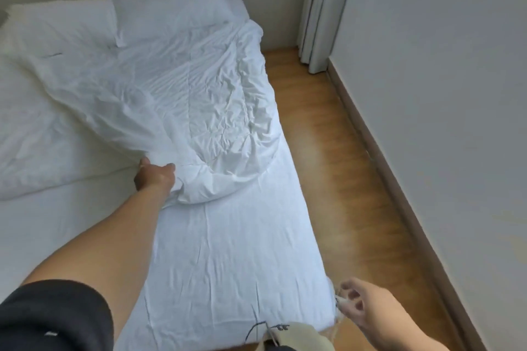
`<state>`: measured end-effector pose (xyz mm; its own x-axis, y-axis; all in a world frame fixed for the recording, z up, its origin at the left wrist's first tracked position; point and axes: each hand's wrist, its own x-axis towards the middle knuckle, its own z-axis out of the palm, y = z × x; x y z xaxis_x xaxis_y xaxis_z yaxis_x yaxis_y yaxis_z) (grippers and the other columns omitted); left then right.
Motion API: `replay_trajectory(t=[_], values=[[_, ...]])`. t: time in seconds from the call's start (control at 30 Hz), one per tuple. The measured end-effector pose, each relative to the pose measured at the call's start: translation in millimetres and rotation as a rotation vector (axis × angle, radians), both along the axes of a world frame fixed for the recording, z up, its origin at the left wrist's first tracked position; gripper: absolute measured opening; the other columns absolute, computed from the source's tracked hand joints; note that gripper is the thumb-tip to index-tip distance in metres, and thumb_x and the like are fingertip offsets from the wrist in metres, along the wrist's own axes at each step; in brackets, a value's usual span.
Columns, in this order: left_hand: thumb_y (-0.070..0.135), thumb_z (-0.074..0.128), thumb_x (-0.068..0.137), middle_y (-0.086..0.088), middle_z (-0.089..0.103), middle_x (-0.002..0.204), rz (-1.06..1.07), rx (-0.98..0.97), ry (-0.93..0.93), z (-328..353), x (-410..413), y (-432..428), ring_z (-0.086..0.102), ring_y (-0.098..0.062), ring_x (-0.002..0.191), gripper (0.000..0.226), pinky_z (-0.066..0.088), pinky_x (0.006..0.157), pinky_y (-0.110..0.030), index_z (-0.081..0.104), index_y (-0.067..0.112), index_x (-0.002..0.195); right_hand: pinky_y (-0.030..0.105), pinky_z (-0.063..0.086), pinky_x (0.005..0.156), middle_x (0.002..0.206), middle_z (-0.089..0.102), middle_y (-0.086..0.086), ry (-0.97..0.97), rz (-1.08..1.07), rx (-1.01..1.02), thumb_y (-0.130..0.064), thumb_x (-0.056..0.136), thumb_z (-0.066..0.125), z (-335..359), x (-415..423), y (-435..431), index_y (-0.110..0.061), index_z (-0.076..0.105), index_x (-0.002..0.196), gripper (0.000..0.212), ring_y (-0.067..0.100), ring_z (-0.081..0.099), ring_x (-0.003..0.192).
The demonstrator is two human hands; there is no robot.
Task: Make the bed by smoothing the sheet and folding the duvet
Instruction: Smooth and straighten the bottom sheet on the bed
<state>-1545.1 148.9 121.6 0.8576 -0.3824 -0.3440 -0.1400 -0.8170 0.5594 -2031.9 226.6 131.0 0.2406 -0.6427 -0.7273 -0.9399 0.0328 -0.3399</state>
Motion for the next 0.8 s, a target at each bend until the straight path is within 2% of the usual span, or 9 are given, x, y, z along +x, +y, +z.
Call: replay_trajectory(t=[0.03,0.1,0.13,0.2,0.27,0.37,0.43,0.63,0.8], values=[[0.031,0.065,0.09,-0.019,0.045,0.149,0.012,-0.015,0.003,-4,-10,-10,0.048,-0.039,0.132,0.077,0.041,0.107,-0.038,0.028,0.008,0.154,0.009,0.049,0.08,0.092,0.067,-0.012,0.023,0.033,0.017,-0.074,0.074,0.061,-2,-19,-23,-0.07,0.052,0.085,0.014,-0.005,0.064,0.085],[0.032,0.065,0.09,-0.018,0.045,0.15,0.043,0.012,-0.019,-12,-25,-36,0.047,-0.039,0.133,0.079,0.042,0.108,-0.04,0.026,0.011,0.155,0.005,0.047,0.08,0.09,0.067,-0.012,0.052,0.079,0.02,-0.097,0.058,0.039,-4,-60,-77,-0.062,0.053,0.085,0.047,-0.003,0.066,0.086],[0.033,0.065,0.09,-0.018,0.045,0.15,0.072,0.048,-0.023,-11,-32,-47,0.047,-0.04,0.132,0.078,0.043,0.108,-0.04,0.026,0.012,0.155,0.003,0.046,0.079,0.092,0.067,-0.014,0.077,0.085,0.022,-0.097,0.057,0.039,-3,-84,-103,-0.056,0.054,0.092,0.056,-0.001,0.067,0.086],[0.033,0.064,0.091,-0.018,0.046,0.149,0.126,0.089,-0.049,1,-48,-68,0.049,-0.04,0.131,0.078,0.045,0.106,-0.041,0.026,0.013,0.155,0.0,0.044,0.074,0.092,0.067,-0.019,0.115,0.116,0.046,-0.093,0.061,0.04,10,-116,-158,-0.051,0.052,0.097,0.056,-0.002,0.067,0.086],[0.033,0.064,0.091,-0.019,0.045,0.149,0.141,0.115,-0.08,16,-63,-91,0.048,-0.04,0.131,0.078,0.043,0.106,-0.04,0.026,0.012,0.155,0.003,0.045,0.071,0.09,0.067,-0.021,0.13,0.166,0.023,-0.094,0.052,0.03,26,-131,-210,-0.053,0.049,0.092,0.061,-0.002,0.066,0.084],[0.032,0.064,0.091,-0.018,0.044,0.151,0.172,0.132,-0.126,32,-76,-125,0.047,-0.039,0.132,0.077,0.042,0.106,-0.039,0.026,0.012,0.155,0.014,0.05,0.074,0.088,0.067,-0.019,0.031,0.153,-0.045,-0.066,0.087,0.055,32,-146,-281,-0.04,0.062,0.109,0.034,0.002,0.066,0.083],[0.03,0.064,0.09,-0.017,0.043,0.152,0.193,0.146,-0.15,41,-86,-144,0.047,-0.039,0.133,0.076,0.041,0.107,-0.038,0.028,0.01,0.154,0.016,0.05,0.07,0.089,0.066,-0.02,-0.004,0.195,-0.075,-0.052,0.094,0.058,24,-150,-327,-0.035,0.063,0.115,0.028,0.002,0.064,0.082],[0.029,0.067,0.088,-0.021,0.042,0.151,0.288,0.188,-0.224,65,-109,-201,0.045,-0.04,0.134,0.076,0.04,0.11,-0.04,0.033,0.003,0.151,0.023,0.054,0.083,0.103,0.068,-0.012,-0.03,0.363,-0.051,-0.049,0.096,0.055,14,-155,-459,-0.028,0.061,0.123,0.034,0.007,0.065,0.092],[0.027,0.066,0.088,-0.016,0.042,0.153,0.373,0.174,-0.212,79,-124,-246,0.046,-0.039,0.133,0.074,0.042,0.107,-0.04,0.034,0.007,0.152,0.02,0.05,0.083,0.104,0.066,-0.01,0.037,0.476,-0.022,-0.047,0.097,0.056,6,-154,-553,-0.025,0.061,0.123,0.034,0.008,0.063,0.094]])
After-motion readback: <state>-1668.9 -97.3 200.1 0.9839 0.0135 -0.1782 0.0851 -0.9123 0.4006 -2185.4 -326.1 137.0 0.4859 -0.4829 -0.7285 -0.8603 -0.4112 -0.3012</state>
